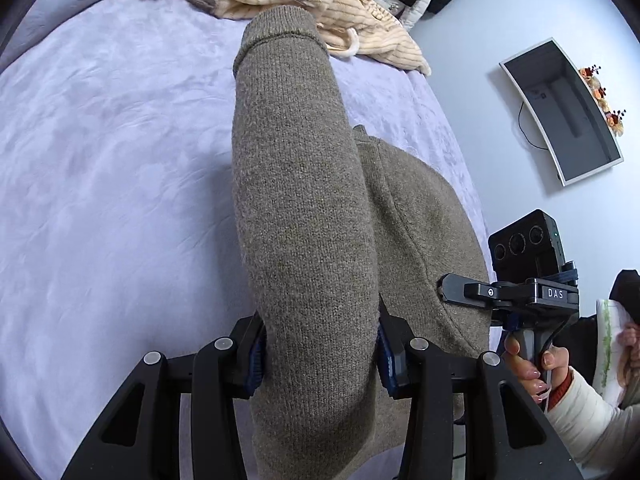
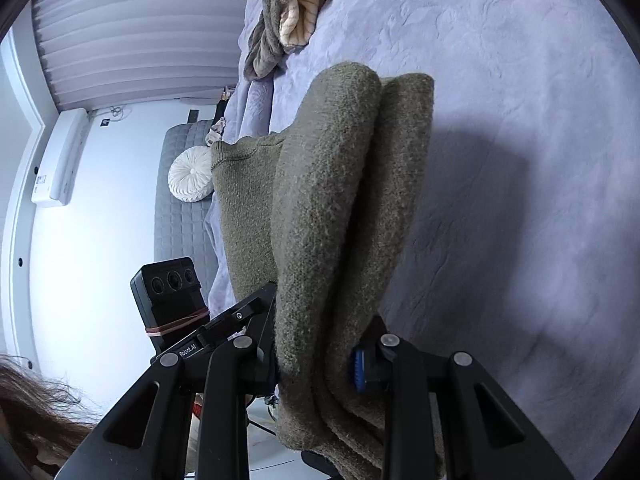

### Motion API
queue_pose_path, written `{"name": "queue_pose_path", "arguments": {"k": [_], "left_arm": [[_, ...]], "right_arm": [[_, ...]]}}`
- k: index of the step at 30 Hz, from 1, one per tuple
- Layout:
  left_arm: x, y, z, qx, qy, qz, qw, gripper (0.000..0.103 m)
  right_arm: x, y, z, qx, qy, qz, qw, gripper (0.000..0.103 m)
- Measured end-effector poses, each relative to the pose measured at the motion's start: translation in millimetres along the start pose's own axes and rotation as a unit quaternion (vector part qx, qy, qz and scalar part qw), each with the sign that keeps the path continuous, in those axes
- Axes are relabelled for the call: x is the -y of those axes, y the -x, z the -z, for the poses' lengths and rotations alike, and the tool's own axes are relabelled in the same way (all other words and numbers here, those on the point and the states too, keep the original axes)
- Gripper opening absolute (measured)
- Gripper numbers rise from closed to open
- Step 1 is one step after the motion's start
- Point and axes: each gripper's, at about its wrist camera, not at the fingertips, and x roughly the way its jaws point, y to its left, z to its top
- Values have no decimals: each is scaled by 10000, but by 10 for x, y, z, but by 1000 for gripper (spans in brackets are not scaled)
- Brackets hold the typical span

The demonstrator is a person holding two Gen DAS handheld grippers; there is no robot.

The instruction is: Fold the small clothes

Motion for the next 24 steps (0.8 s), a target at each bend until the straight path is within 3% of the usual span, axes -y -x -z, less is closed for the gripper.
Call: {"name": "queue_pose_path", "arguments": {"k": [9,11,13,14,16,19,20,22,24], "left_arm": [[-566,438,673,-165,491,-688,9963,46],[-736,405,819,-202,671,-1095,9915,46],[-900,394,945,-290,863,-1591,9831,48],[-962,446,992,-216,940,-1644,9817,51],[-1051,599,1049,-38,1075,-1565,9818,55],[-1084,767,1085,106,1041,-1746,9791,56],[-1105,837,1110,129,995,-1789,9787,56],[-1083,932,1115,174,849,-1782,9802,56],[-1003,976,1112,197,626,-1760,9822,56]], "right_arm": [[-53,-857,618,-484,-187,-105,9986,29],[1,-1062,639,-596,-93,204,9980,29],[92,-1190,623,-657,-95,872,9940,32],[109,-1193,604,-625,-66,1204,9907,35],[63,-1098,586,-444,45,1696,9845,51],[-50,-872,588,-165,283,2285,9730,53],[-63,-775,619,-111,321,2355,9713,52],[-214,-672,699,-28,490,2501,9670,28],[-381,-673,803,-44,715,2629,9622,20]]}}
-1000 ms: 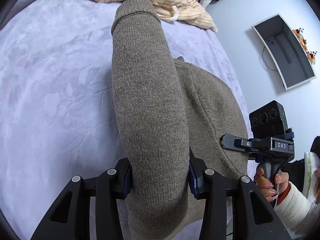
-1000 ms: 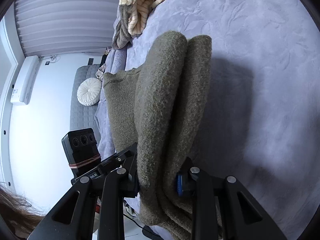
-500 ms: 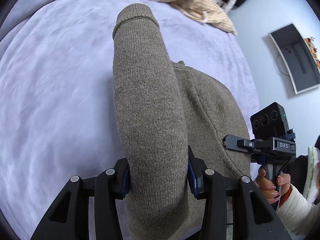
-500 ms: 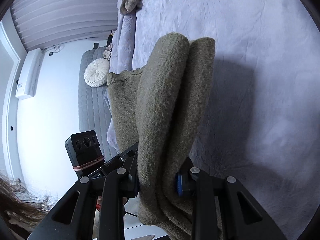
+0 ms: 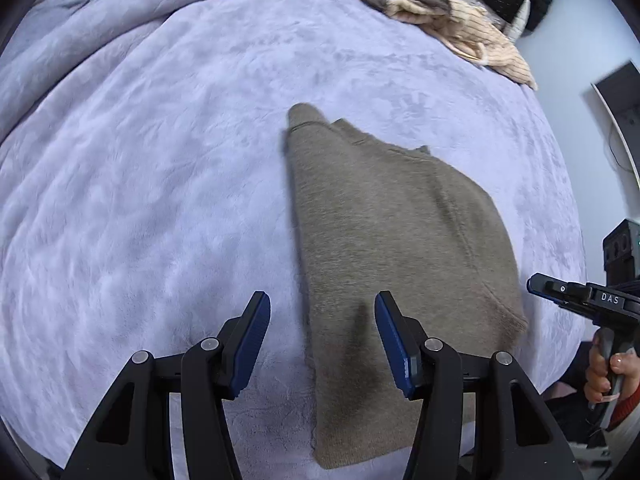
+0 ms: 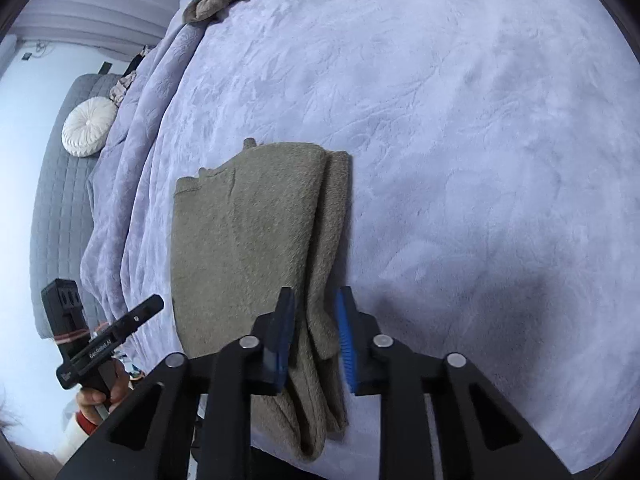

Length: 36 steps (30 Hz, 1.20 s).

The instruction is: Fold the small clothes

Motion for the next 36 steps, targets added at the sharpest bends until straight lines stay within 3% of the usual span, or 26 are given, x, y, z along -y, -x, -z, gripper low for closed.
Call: {"name": "queue_pose_path", "arguments": {"k": [6,9,11,12,15,20,24,26,27,36], "left_arm": [[333,24,176,-138,-522,486,9974,56],[502,-174,264,-250,-652,492,9963,56],[543,-262,341,-282,-792,396,9957,56],[556,-294,364,-267,-826,406,9954,56],[593,-347,388,-268,-885,395,9949,56],[658,-299,367,-361,-933,207,9948,56],[672,-198,388,-437,-893,59,9950,56],[669,-148,413,-485,-900,-45,9947,56],[665,-129,426,-510,-896,-78,9946,56],[657,108,503,-564,-753,-348,9949,56]], "right_arm": [[-555,3,335,-68,908,24,9958,16],[-551,-145,461,-182,1148,585,9915,16],[-379,-290,516,-274,1203,1040,9869,6],[-255,-349,545,-343,1187,1173,9854,0],[-12,-489,603,-321,1111,1112,9871,0],[-47,-437,709,-246,1165,1273,9847,0],[2,-371,775,-321,885,1271,9874,0],[59,-373,803,-487,690,1481,9854,0],[109,-345,834,-540,596,1429,9865,5],[150,125,988,-470,227,1395,9888,5]]}}
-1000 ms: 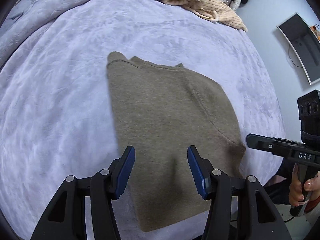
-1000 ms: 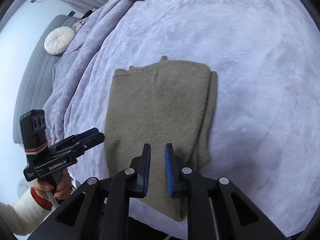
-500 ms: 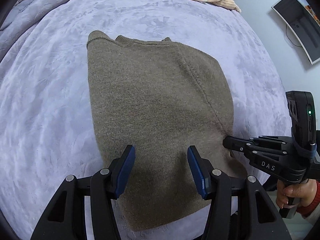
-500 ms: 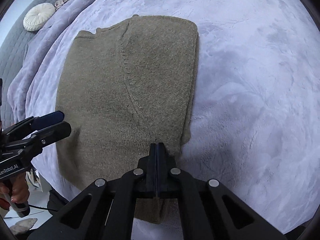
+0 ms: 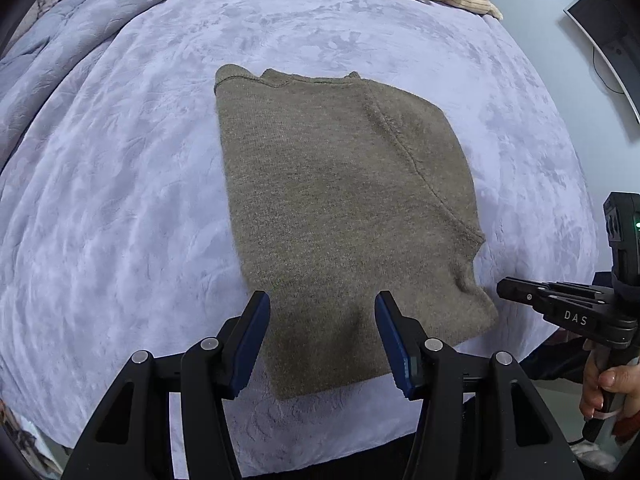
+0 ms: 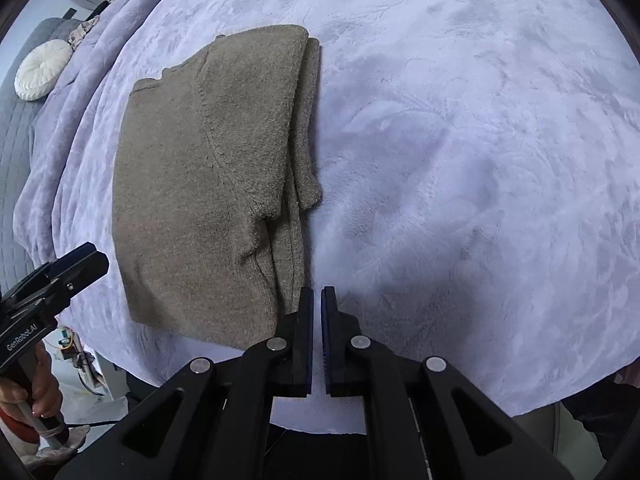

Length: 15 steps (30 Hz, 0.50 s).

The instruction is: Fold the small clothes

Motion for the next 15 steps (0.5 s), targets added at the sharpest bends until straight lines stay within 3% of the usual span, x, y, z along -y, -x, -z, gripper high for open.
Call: {"name": "queue_pose_path", "arguments": {"k": [15], "left_arm": [[-44,210,-54,57,175,-287,9994,56]], "right_arm": [[-549,257,-209,110,327,37,9994,9]]}}
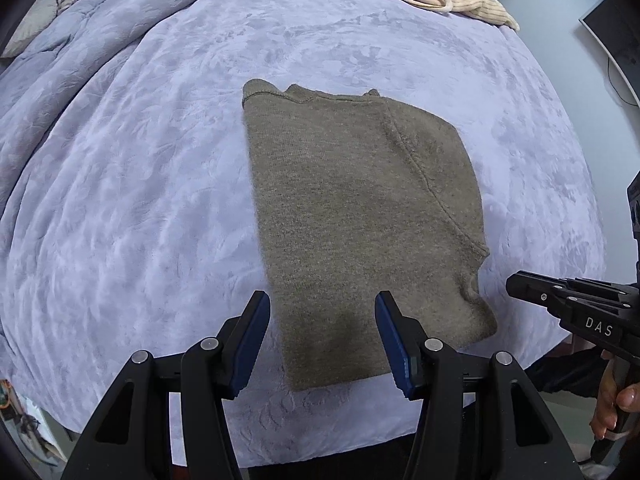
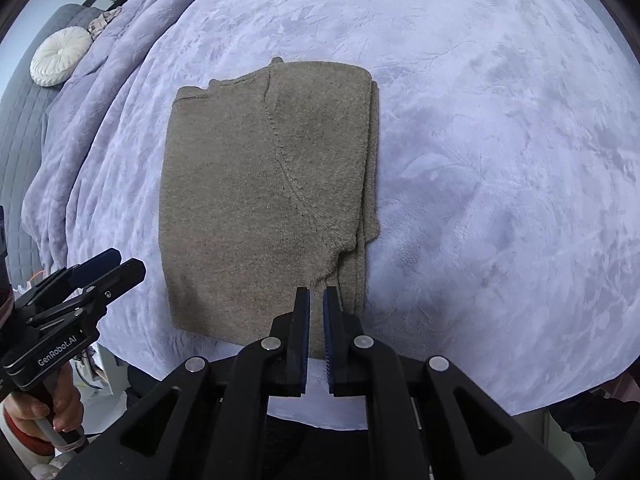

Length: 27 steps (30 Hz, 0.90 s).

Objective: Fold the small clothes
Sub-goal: 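Open both grippers and withdraw them from the folded sweater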

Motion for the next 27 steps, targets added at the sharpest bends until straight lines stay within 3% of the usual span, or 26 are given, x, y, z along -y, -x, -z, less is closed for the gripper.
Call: {"name": "queue_pose_path", "arguments": {"k": [2,3,4,5,6,11,13,15,18,21,27], "left_arm": [[0,16,-2,7,-13,2,10000,56],[0,21,-4,7,-21,-5,10000,56],[-6,20,-11,2,-13,-11,10000,63],[-14,27,-13,17,24,-15,10000,83],[-31,44,-16,77,84,-21,9999,90],[-82,81,-69,161,202,-137,9996,103],[-82,87,-90,148,173,-286,9993,103],[-92,94,-105,134,176,-305,9993,103],[-99,100,-120,107,214,-454,9987,103],[-109,96,-107,86,273,-485,9984,103],[-132,83,-90,-17,361,-564,9978,103]], "right_arm": [[-20,9,-30,-2,-39,-12,10000,20],[-25,15,-42,5,-63,-7,10000,32],[-29,25,-55,16,-91,15,10000,46],[-33,33,-62,36,-110,32,9999,50],[-38,45,-73,56,-116,39,9999,50],[-116,98,-156,128,-55,188,9997,55],[-173,128,-183,217,7,273,9994,70],[-222,158,-199,325,64,351,9988,79],[-280,165,-218,402,146,613,9972,81],[-277,149,-224,385,106,647,9971,90],[-284,154,-209,356,133,881,9954,90]]}}
